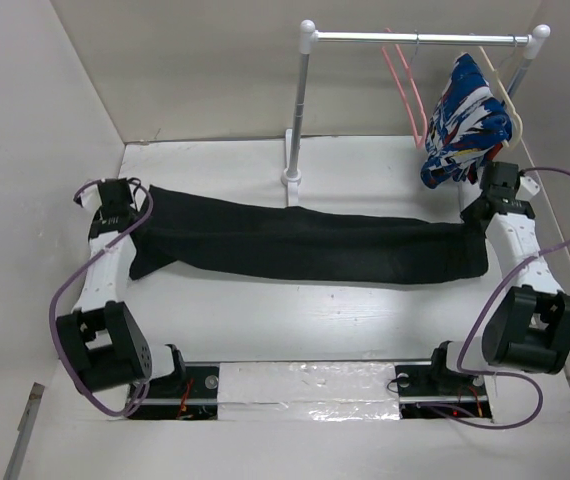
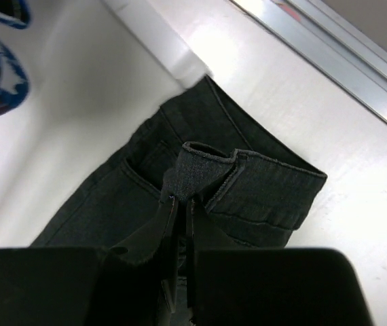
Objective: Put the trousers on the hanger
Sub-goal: Fold the trousers at the center of the board.
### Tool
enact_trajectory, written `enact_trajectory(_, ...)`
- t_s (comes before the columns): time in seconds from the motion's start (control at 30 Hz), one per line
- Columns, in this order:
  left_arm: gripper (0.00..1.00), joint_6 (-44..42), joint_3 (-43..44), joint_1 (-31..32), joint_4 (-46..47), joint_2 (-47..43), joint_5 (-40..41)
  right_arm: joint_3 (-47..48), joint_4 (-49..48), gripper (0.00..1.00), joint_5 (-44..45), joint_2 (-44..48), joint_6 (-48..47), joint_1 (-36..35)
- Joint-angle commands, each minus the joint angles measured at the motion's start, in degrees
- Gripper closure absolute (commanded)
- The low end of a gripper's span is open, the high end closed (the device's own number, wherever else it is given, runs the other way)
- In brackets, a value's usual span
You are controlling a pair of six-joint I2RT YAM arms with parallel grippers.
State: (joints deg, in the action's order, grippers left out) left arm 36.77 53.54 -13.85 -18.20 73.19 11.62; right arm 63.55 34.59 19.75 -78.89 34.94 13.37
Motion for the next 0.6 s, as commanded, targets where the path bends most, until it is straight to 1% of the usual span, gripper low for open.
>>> enact_trajectory(0.0,1.00,-3.2,7.6,1.0,3.9,3.3,8.3,3.9,-6.3,1.00,3.2,-0.4,0.0,-0.6)
enact_trajectory(0.03,1.00,-3.5,8.5,1.0,4.3,4.1,8.2,4.0,-8.2,1.00,3.2,-0.8,0.0,-1.1)
enact_trajectory(0.1,1.00,-3.8,10.6,1.0,4.5,6.6,7.8,4.7,-8.3,1.00,3.9,-2.1,0.1,-1.8)
enact_trajectory(0.2,1.00,-5.2,15.5,1.0,4.6,13.1,6.6,7.2,-7.3,1.00,5.4,-5.6,0.2,-2.4)
enact_trajectory(0.23,1.00,-6.7,18.5,1.7,4.5,17.0,6.3,8.2,-7.3,1.00,5.8,-7.5,0.0,-3.0)
enact_trajectory(0.27,1.00,-7.3,20.3,2.8,4.0,19.2,6.7,8.8,-7.4,1.00,6.0,-8.5,-0.1,-3.0)
enact_trajectory(0.3,1.00,-7.8,22.5,3.6,4.0,19.2,8.1,9.2,-7.3,1.00,6.3,-9.3,-0.2,-3.0)
enact_trajectory(0.33,1.00,-8.2,24.6,4.5,4.0,25.3,9.5,9.7,-7.8,1.00,6.5,-10.2,-0.2,-3.0)
enact_trajectory(0.37,1.00,-9.0,24.6,5.3,4.0,27.3,11.6,10.3,-8.1,1.00,6.9,-11.7,-0.2,-3.0)
enact_trajectory(0.4,1.00,-9.3,30.2,6.8,-0.3,28.9,12.3,10.5,-8.5,1.00,7.3,-12.4,-0.5,-3.5)
enact_trajectory(0.43,1.00,-9.7,32.9,7.6,-0.5,31.7,13.2,10.8,-8.9,1.00,7.8,-13.2,-0.6,-3.5)
enact_trajectory(0.57,1.00,-12.1,38.6,10.1,0.4,36.8,15.4,12.6,-9.8,1.00,8.5,-16.6,-1.4,-3.5)
